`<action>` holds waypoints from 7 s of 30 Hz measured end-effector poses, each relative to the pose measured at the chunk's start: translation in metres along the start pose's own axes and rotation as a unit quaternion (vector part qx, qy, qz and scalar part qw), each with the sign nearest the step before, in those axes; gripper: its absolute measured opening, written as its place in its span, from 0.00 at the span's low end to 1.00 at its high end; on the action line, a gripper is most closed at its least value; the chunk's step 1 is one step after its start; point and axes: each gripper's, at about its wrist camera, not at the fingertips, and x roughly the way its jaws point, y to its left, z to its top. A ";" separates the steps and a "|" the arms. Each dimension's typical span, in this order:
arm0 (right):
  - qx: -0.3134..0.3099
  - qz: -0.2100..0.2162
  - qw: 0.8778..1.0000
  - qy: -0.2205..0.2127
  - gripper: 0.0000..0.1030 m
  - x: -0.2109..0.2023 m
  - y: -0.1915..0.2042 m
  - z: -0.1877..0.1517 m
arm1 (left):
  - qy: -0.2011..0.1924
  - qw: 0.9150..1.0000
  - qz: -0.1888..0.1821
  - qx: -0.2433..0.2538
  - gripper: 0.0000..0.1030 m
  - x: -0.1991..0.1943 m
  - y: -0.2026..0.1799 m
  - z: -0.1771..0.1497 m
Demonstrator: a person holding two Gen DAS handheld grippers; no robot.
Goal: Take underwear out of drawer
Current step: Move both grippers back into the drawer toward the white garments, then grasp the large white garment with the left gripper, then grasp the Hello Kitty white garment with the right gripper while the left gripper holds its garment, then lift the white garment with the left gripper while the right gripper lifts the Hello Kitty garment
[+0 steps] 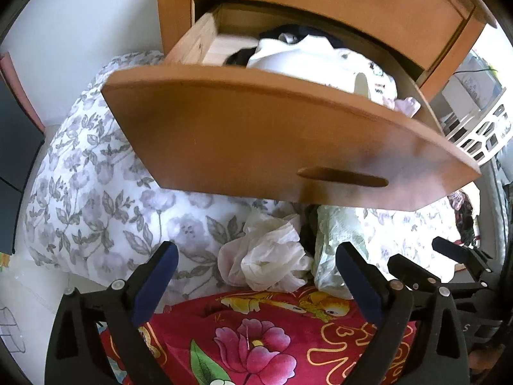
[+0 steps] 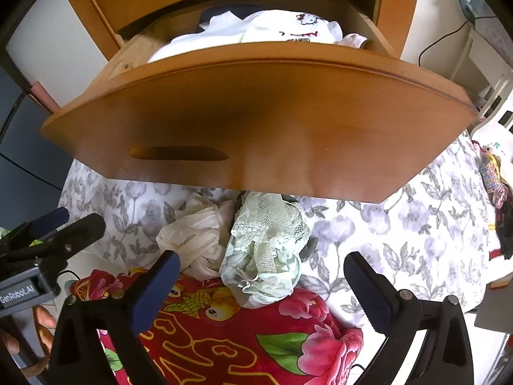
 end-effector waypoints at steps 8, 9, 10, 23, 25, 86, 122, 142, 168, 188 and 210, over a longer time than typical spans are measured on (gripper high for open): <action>0.009 0.020 0.999 -0.042 1.00 -0.022 -0.008 0.004 | -0.059 0.998 -0.014 0.002 0.96 -0.028 0.000 0.015; 0.008 0.021 0.998 -0.051 1.00 -0.026 -0.009 0.006 | -0.072 0.997 -0.019 0.004 0.96 -0.035 -0.001 0.018; 0.006 0.020 0.998 -0.058 1.00 -0.031 -0.009 0.008 | -0.079 0.997 -0.022 0.006 0.96 -0.039 -0.001 0.020; -0.023 0.028 0.989 -0.146 1.00 -0.097 -0.003 0.056 | -0.176 0.983 -0.045 0.026 0.96 -0.090 -0.001 0.079; -0.031 0.021 0.987 -0.155 1.00 -0.103 -0.003 0.067 | -0.186 0.981 -0.046 0.030 0.96 -0.095 -0.001 0.088; -0.024 -0.009 1.000 -0.017 1.00 -0.010 -0.040 0.172 | 0.061 0.988 -0.073 0.125 0.33 0.072 -0.035 0.159; -0.083 -0.020 0.995 -0.056 0.93 -0.018 0.000 0.189 | -0.164 0.972 -0.169 -0.019 0.27 -0.077 0.064 0.156; -0.173 -0.084 0.980 0.042 0.69 0.060 0.063 0.211 | -0.146 0.974 -0.173 -0.027 0.27 -0.050 0.063 0.155; -0.086 -0.065 0.993 -0.050 0.19 -0.017 0.004 0.203 | -0.129 0.976 -0.171 -0.036 0.27 -0.055 0.055 0.138; -0.093 -0.017 0.966 -0.241 0.18 -0.199 0.009 0.128 | -0.219 0.961 -0.168 -0.005 0.27 -0.166 0.026 0.109; -0.128 0.036 0.945 -0.299 0.18 -0.281 0.034 0.030 | -0.306 0.931 -0.198 0.029 0.27 -0.271 0.019 0.035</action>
